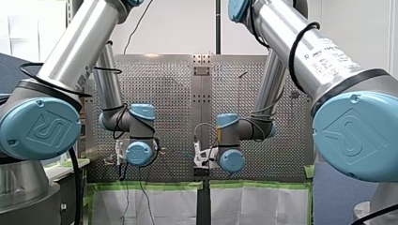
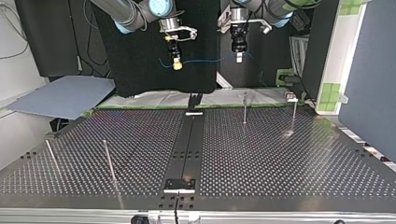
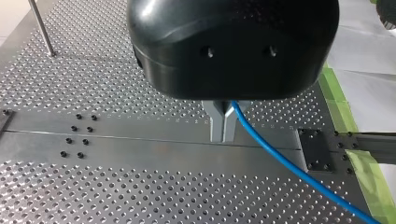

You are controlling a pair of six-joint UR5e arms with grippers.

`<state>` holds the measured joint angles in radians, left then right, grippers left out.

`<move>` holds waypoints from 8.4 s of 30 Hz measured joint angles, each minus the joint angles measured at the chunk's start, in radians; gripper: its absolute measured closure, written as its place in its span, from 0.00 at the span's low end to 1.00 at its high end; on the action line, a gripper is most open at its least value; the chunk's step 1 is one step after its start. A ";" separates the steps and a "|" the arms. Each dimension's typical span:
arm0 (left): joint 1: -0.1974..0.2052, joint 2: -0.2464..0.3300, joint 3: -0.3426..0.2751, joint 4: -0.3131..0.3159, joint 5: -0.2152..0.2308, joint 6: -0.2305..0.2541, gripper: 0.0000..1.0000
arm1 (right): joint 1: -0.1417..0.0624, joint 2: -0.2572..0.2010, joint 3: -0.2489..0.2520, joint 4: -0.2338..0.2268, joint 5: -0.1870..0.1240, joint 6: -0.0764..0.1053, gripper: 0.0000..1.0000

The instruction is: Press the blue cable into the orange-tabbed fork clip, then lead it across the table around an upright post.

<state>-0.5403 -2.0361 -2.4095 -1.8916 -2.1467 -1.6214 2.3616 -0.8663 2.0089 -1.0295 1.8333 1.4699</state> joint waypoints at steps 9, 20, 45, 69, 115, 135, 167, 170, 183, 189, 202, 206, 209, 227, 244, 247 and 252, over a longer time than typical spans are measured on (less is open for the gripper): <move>0.000 0.000 0.000 0.000 0.000 0.000 1.00 | 0.000 0.000 0.000 0.000 0.000 0.000 1.00; -0.001 0.001 -0.002 -0.001 0.001 -0.001 1.00 | 0.000 0.000 0.000 0.000 0.000 0.000 1.00; 0.051 0.167 -0.151 -0.088 0.067 -0.178 1.00 | 0.015 -0.187 -0.066 0.156 -0.046 0.078 1.00; 0.218 0.025 -0.093 0.123 0.208 -0.146 1.00 | 0.019 0.021 -0.239 0.046 -0.084 0.105 1.00; 0.379 -0.324 0.180 0.140 0.297 -0.215 1.00 | 0.008 0.292 -0.535 0.229 -0.184 0.168 1.00; 0.408 -0.403 0.217 0.132 0.347 -0.223 1.00 | -0.018 0.309 -0.551 0.245 -0.186 0.148 1.00; 0.409 -0.198 0.209 -0.018 0.362 -0.159 1.00 | -0.030 0.321 -0.562 0.245 -0.186 0.146 1.00; 0.411 -0.221 0.213 -0.001 0.363 -0.164 1.00 | -0.031 0.321 -0.563 0.244 -0.186 0.146 1.00; 0.418 -0.262 0.247 0.009 0.372 -0.178 1.00 | -0.044 0.321 -0.570 0.246 -0.187 0.143 1.00; 0.424 -0.263 0.256 0.006 0.387 -0.181 1.00 | -0.046 0.321 -0.577 0.254 -0.187 0.141 1.00; 0.437 -0.294 0.292 -0.010 0.427 -0.214 1.00 | -0.052 0.321 -0.582 0.283 -0.187 0.123 1.00; 0.440 -0.326 0.316 -0.028 0.428 -0.214 1.00 | -0.052 0.321 -0.582 0.286 -0.187 0.123 1.00; 0.442 -0.334 0.334 -0.045 0.427 -0.212 1.00 | -0.054 0.321 -0.582 0.289 -0.187 0.123 1.00; 0.468 -0.337 0.377 -0.103 0.428 -0.211 1.00 | -0.072 0.321 -0.604 0.292 -0.188 0.123 1.00; 0.485 -0.337 0.468 -0.194 0.456 -0.220 1.00 | -0.105 0.321 -0.644 0.314 -0.189 0.123 1.00; 0.491 -0.337 0.470 -0.191 0.460 -0.217 0.96 | -0.112 0.321 -0.650 0.318 -0.189 0.123 1.00; 0.502 -0.337 0.471 -0.191 0.475 -0.194 0.74 | -0.115 0.321 -0.653 0.319 -0.189 0.123 1.00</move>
<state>-0.0386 -2.3735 -1.9389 -2.0828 -1.6720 -1.8150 2.2470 -0.5456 1.3561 -0.7106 1.6446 1.5926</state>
